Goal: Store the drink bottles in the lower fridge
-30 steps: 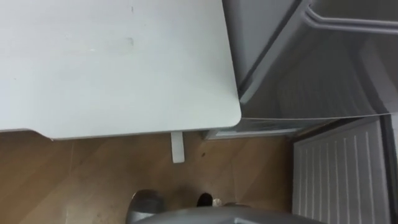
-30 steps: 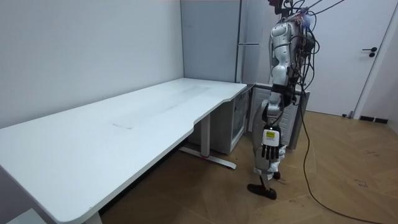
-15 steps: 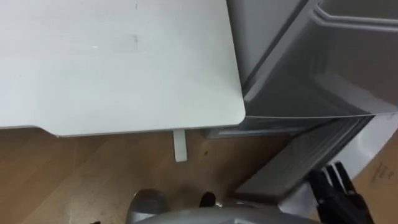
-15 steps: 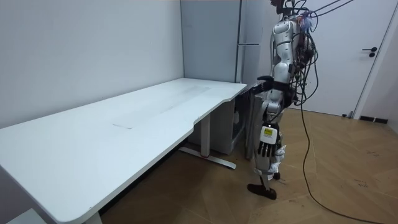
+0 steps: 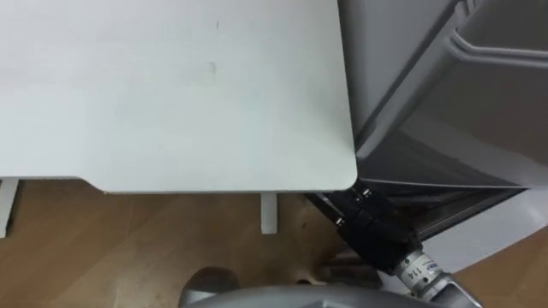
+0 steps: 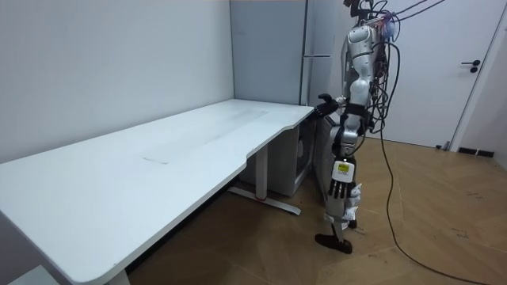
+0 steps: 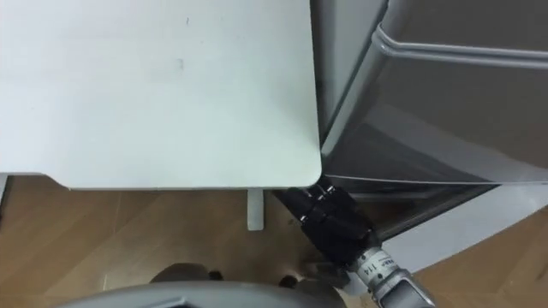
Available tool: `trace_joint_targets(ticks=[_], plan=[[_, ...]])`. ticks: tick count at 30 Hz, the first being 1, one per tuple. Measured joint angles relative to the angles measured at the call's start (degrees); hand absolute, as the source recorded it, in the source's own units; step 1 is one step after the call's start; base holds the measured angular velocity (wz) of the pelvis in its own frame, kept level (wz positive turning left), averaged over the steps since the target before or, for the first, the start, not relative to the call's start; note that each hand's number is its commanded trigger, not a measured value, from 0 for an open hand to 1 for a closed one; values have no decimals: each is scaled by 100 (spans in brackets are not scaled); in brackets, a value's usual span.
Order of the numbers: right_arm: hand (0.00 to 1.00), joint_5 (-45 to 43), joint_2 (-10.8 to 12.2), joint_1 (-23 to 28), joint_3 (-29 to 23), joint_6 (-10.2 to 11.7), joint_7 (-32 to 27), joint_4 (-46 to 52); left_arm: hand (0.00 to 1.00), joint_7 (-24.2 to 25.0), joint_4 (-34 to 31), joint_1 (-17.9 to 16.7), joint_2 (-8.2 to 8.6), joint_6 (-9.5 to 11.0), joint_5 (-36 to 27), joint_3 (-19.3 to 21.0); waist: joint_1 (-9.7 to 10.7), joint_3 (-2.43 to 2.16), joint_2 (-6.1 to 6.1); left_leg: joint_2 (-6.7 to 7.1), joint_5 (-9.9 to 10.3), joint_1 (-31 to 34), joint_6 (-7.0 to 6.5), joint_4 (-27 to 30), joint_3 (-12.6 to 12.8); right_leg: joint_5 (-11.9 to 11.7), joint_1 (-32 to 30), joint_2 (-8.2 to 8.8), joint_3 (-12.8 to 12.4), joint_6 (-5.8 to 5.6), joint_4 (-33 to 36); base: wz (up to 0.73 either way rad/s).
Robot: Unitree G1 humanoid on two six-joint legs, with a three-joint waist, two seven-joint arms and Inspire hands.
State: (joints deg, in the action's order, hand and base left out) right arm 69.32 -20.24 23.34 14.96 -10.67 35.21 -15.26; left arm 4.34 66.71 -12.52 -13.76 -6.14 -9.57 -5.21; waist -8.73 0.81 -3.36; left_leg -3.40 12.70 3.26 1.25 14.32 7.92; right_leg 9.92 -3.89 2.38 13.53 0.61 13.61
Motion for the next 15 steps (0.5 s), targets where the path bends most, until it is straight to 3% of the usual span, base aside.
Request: trace_joint_targets(ticks=[5,15], plan=[[0,-37,-5,-2,-106,-59,14,0,0,-44,85,182,-20,-103,-9,1,-82,15,120,-15,13,-4,-2,-38,14,-16,-6,-17,6,-4,4,-2],[0,-269,-100,-5,-123,-59,185,-3,0,-205,106,180,-17,-78,-206,170,-71,-2,135,-45,4,-80,19,-83,97,-5,-1,-52,-67,18,0,-4]])
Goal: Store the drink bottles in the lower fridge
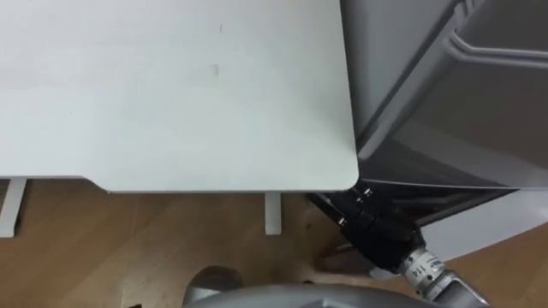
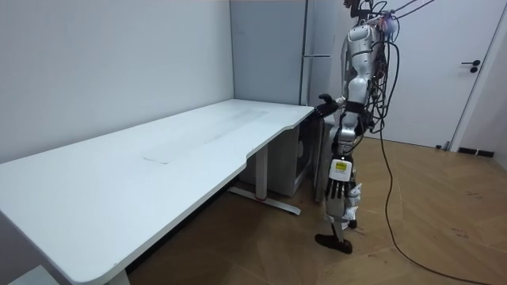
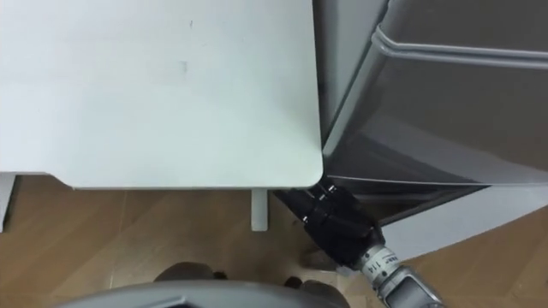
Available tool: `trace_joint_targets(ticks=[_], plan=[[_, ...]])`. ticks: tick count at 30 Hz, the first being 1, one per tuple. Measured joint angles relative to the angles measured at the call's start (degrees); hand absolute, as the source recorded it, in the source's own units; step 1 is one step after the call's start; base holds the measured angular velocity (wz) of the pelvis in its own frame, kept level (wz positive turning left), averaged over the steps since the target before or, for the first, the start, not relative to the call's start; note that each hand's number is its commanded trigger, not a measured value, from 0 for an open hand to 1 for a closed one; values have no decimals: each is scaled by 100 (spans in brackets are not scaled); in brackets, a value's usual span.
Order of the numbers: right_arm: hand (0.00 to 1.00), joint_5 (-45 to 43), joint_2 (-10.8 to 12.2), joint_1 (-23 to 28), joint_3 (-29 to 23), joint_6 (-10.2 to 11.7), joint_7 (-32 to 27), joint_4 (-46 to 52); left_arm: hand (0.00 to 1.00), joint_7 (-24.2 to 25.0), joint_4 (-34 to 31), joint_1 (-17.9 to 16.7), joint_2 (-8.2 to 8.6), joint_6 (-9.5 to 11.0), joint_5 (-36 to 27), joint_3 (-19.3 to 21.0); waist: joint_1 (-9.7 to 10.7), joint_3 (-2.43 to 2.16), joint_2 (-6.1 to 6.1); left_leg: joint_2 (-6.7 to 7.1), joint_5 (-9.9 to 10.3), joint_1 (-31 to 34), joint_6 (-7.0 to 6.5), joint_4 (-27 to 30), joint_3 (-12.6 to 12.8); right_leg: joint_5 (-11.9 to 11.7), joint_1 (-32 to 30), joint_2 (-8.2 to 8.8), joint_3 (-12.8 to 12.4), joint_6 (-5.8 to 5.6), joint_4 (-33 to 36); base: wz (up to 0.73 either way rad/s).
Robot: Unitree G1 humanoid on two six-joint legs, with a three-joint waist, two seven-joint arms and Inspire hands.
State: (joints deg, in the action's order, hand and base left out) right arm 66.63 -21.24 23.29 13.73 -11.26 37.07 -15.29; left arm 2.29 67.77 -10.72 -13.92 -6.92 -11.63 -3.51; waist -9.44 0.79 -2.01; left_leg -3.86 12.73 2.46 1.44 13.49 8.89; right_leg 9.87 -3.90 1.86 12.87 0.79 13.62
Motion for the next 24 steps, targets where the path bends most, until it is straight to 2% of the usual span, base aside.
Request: trace_joint_targets(ticks=[3,4,5,6,9,11,14,15,17,18,20,22,24], plan=[[0,-206,-39,19,-119,-9,95,-28,0,-17,96,-20,-39,129,0,432,18,-24,-67,12,1,-37,-1,0,15,1,33,7,-9,-3,-4,2],[0,-224,-49,26,-236,-9,186,-35,0,-42,92,-63,-51,157,-3,569,82,-24,-101,25,1,-60,-2,-3,-18,7,81,16,11,-13,-21,11],[0,-234,-128,-3,-268,-44,280,-108,0,-51,100,-128,-79,210,-2,623,152,-50,-143,34,1,-94,-3,-33,-30,11,121,22,26,-20,-51,11],[0,-235,-164,-4,-298,-79,348,-164,0,-52,109,-142,-84,226,-3,717,158,-53,-159,35,0,-115,-4,-50,-30,7,150,22,27,-26,-75,14],[0,-272,-395,29,-459,-339,634,-248,0,-51,130,-252,-98,295,-5,1211,276,-71,-262,51,6,-148,-14,-38,-54,6,194,31,33,-50,-109,7],[0,-350,-594,122,-675,-613,759,-206,0,-85,172,-358,-102,345,-9,1595,333,-58,-311,70,15,-231,-30,-55,-53,1,262,43,22,-67,-115,0],[0,-378,-614,433,-1113,-757,987,-193,0,-187,147,-559,-106,426,-14,1982,489,-67,-347,93,35,-330,-60,-86,-63,23,409,68,56,-105,-159,8],[0,-378,-614,506,-1274,-757,1025,-205,0,-192,145,-597,-106,434,-16,2066,539,-67,-346,94,40,-352,-67,-89,-64,17,421,67,59,-115,-188,0],[0,-330,-589,674,-2105,-753,1110,-452,0,-228,137,-726,-108,449,-4,2370,693,-77,-369,112,51,-414,-83,-129,-38,9,450,78,48,-131,-191,-9],[0,-310,-577,678,-2340,-742,1112,-561,0,-259,135,-771,-109,455,-3,2423,765,-88,-381,117,52,-411,-85,-134,-38,10,452,85,51,-133,-191,-9],[0,66,-576,620,-3195,-566,1119,-1093,0,-411,105,-824,-118,466,-4,2577,945,-138,-445,124,56,-423,-92,-147,-33,9,468,92,47,-140,-188,-2],[0,283,-577,489,-3627,-359,1146,-1636,0,-454,85,-831,-144,487,-4,2582,1031,-147,-484,110,56,-507,-90,-189,38,6,491,69,-18,-140,-196,-13],[0,393,-576,493,-3841,-198,1194,-2084,0,-457,72,-831,-182,492,-4,2569,1080,-180,-537,89,81,-548,-74,-206,53,5,506,49,-25,-140,-206,-12]])
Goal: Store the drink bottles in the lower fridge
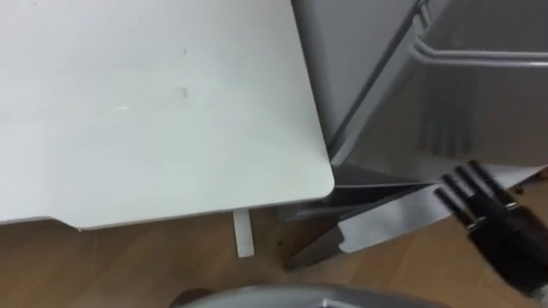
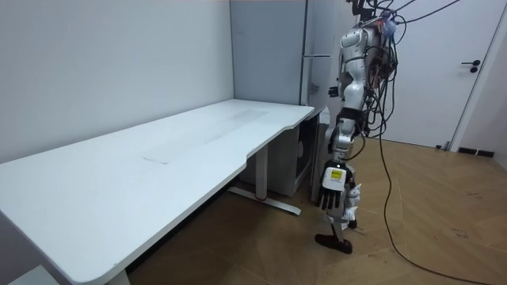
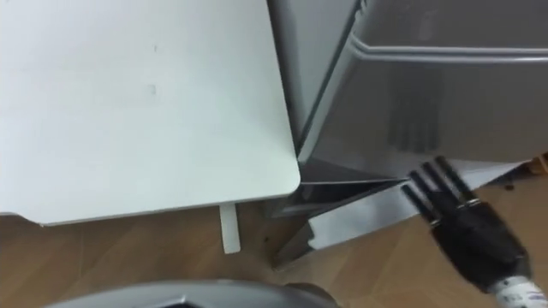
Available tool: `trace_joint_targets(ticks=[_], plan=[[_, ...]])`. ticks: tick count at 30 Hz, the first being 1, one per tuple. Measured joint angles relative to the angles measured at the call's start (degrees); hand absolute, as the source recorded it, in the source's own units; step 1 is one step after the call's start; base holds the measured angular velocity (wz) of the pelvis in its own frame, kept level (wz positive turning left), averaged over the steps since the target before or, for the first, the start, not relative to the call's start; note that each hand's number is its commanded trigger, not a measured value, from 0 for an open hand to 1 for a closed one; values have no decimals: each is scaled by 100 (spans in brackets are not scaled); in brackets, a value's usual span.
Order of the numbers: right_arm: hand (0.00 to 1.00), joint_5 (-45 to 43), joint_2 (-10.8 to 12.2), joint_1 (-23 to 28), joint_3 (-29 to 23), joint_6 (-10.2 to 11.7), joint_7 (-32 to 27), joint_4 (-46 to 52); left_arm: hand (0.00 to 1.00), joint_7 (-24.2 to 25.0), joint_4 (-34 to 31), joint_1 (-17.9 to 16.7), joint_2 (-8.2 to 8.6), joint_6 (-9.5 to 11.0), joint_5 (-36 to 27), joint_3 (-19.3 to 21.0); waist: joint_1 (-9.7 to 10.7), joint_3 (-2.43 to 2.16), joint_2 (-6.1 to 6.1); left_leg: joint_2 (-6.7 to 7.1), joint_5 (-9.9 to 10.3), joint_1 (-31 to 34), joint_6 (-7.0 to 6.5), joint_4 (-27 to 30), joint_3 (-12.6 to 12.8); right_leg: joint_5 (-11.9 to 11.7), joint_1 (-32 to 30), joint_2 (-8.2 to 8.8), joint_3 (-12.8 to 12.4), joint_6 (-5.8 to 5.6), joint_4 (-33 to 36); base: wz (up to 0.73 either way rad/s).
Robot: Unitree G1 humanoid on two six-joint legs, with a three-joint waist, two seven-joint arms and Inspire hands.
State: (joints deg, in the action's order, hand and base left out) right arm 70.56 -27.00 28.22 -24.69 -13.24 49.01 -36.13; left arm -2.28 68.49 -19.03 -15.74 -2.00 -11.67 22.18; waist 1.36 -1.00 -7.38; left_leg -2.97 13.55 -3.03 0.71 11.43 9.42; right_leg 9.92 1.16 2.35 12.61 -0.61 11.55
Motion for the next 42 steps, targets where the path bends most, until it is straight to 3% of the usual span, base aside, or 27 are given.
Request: trace_joint_targets(ticks=[6,12,16,20,24,31,32,36,38,39,42], plan=[[0,-80,159,38,-28,105,66,-1306,0,4,15,-9,-16,5,7,0,-2,2,36,-52,35,-90,26,-14,143,-12,41,-56,-140,19,10,-13],[0,-486,608,87,399,189,-77,-2525,0,-73,93,-18,-17,6,12,-63,-98,27,42,-64,69,-162,28,-14,158,-12,117,-67,-160,19,23,-1],[0,-842,888,-36,588,181,-584,-3355,0,-163,90,-17,51,4,5,-84,-158,44,98,-66,79,-164,26,12,144,-24,132,-67,-162,22,24,-1],[0,-820,908,-384,598,186,-1225,-3898,0,-230,156,77,148,-14,-6,-112,-171,58,254,-61,95,-160,16,47,135,-41,148,-62,-166,13,15,0],[0,-455,1019,-649,582,164,-1737,-4195,0,-254,157,150,168,-55,-13,-220,-155,77,335,-52,95,-133,17,47,72,-40,169,-56,-107,12,-13,9],[0,95,1588,-1233,531,128,-2713,-4393,0,-331,270,185,579,-152,-176,-239,-170,76,435,-22,93,-150,16,43,-150,-29,373,-45,106,-7,-196,17],[0,107,1661,-1414,542,119,-2835,-4404,0,-357,312,194,622,-176,-219,-282,-180,42,505,-21,95,-143,16,55,-208,-26,400,-38,185,-12,-199,22],[0,150,1736,-1952,567,142,-3145,-4390,0,-360,387,203,733,-257,-226,-357,-271,81,590,1,116,-76,12,186,-377,-17,480,-17,353,-25,-223,27],[0,369,1721,-2063,736,245,-3215,-4384,0,-343,418,213,752,-268,-230,-513,-388,128,645,27,115,-63,10,210,-494,-14,553,1,458,-30,-280,23],[0,420,1710,-2134,806,302,-3267,-4380,0,-318,418,213,774,-280,-226,-567,-479,160,660,44,111,-65,4,209,-528,-11,579,12,476,-36,-293,16],[0,620,1764,-2339,1242,517,-3363,-4149,0,-282,433,203,852,-299,-226,-774,-769,167,736,68,83,-14,-2,216,-598,18,555,27,480,-50,-286,13]])
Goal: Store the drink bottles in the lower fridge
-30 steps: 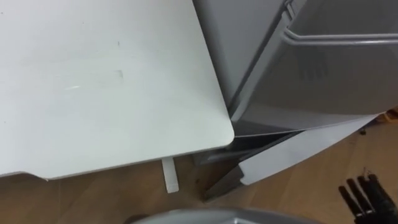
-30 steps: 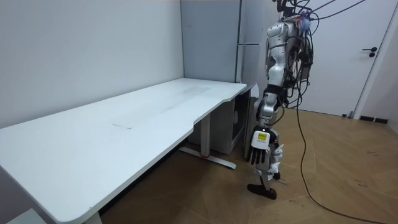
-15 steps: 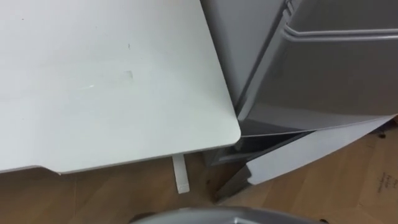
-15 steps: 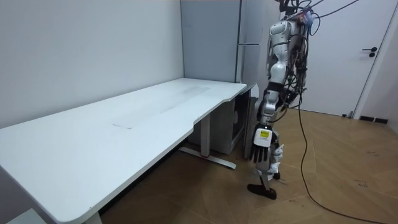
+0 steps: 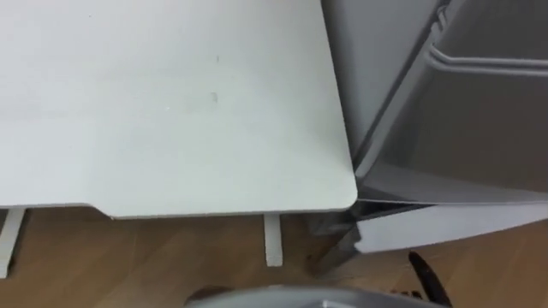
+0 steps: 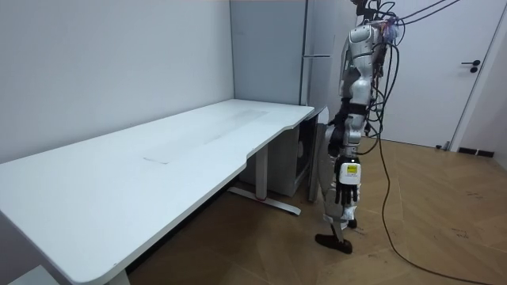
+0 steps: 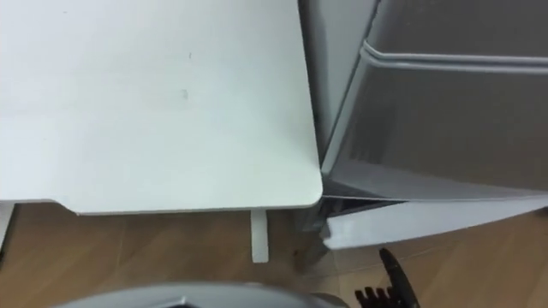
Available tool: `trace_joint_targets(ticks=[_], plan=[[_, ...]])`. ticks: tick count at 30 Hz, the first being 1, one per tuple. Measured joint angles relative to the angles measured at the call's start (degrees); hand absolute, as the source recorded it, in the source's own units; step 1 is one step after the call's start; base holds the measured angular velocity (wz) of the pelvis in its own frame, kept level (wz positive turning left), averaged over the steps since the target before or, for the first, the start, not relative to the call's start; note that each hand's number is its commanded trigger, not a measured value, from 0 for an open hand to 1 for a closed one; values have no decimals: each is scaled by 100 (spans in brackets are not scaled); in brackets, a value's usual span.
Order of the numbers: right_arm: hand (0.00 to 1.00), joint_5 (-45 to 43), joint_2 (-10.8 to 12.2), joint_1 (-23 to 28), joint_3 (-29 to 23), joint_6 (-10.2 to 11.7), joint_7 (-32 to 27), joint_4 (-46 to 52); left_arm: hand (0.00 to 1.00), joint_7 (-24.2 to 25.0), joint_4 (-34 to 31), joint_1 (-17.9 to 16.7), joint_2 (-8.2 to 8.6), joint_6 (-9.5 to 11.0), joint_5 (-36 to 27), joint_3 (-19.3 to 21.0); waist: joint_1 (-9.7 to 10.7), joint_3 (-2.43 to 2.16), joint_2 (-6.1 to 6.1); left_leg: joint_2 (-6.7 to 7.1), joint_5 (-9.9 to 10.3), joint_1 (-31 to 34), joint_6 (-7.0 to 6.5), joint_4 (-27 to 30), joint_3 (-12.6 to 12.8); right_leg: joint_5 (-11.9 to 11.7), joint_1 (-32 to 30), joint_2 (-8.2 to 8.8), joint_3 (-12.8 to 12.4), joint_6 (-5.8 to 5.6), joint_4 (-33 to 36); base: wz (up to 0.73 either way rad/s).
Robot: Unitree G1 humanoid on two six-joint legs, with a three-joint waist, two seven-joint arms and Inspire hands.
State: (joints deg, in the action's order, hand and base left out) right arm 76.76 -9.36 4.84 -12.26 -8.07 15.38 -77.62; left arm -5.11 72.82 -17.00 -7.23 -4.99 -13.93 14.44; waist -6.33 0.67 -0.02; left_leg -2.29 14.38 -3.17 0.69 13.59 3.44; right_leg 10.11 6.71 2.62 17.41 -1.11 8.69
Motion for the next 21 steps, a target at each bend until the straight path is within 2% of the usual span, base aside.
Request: trace_joint_targets(ticks=[2,3,4,6,8,10,11,14,17,21], plan=[[0,95,-11,-2,202,121,8,605,0,148,-33,-16,9,-33,-2,-6,-135,0,15,26,-54,99,0,1,-102,3,-55,21,97,4,7,21],[0,89,-27,-5,266,160,7,759,0,188,-28,-20,6,-51,2,-6,-176,20,6,25,-58,101,3,5,-109,1,-55,22,112,7,16,10],[0,75,-46,-64,544,218,9,1054,0,237,-23,-18,0,-102,58,-6,-254,46,-13,17,-64,110,9,20,-112,-1,-57,24,161,15,24,5],[0,114,-26,-70,727,243,23,1103,0,296,-24,-20,-6,-126,98,-12,-301,98,-120,-2,-78,176,20,113,-116,-10,-93,21,167,39,31,2],[0,321,-56,-114,1013,286,-132,1280,0,365,-94,61,16,-221,111,-150,-420,101,-148,-13,-78,350,20,216,-120,-18,-237,21,181,63,136,-3],[0,432,-85,-115,1320,414,-457,1569,0,363,-187,92,-6,-220,108,-302,-544,84,-200,-19,-82,387,24,215,-106,28,-379,51,167,92,300,-15],[0,444,-116,-115,1512,452,-687,1745,0,362,-205,128,-55,-222,112,-363,-572,102,-207,-25,-110,401,29,214,-95,49,-412,55,161,71,331,-14],[0,454,-216,-121,1895,473,-805,1780,0,355,-332,197,-181,-228,118,-465,-739,136,-260,-27,-177,417,51,194,-122,69,-461,57,170,66,390,6],[0,476,-239,-123,1906,420,-805,1781,0,367,-368,196,-238,-304,120,-590,-810,151,-270,-25,-235,467,76,197,-222,56,-476,51,234,101,385,13],[0,499,-239,-154,1938,398,-806,1783,0,361,-378,172,-265,-461,124,-703,-805,163,-264,-22,-293,574,107,197,-310,64,-544,78,317,127,405,15]])
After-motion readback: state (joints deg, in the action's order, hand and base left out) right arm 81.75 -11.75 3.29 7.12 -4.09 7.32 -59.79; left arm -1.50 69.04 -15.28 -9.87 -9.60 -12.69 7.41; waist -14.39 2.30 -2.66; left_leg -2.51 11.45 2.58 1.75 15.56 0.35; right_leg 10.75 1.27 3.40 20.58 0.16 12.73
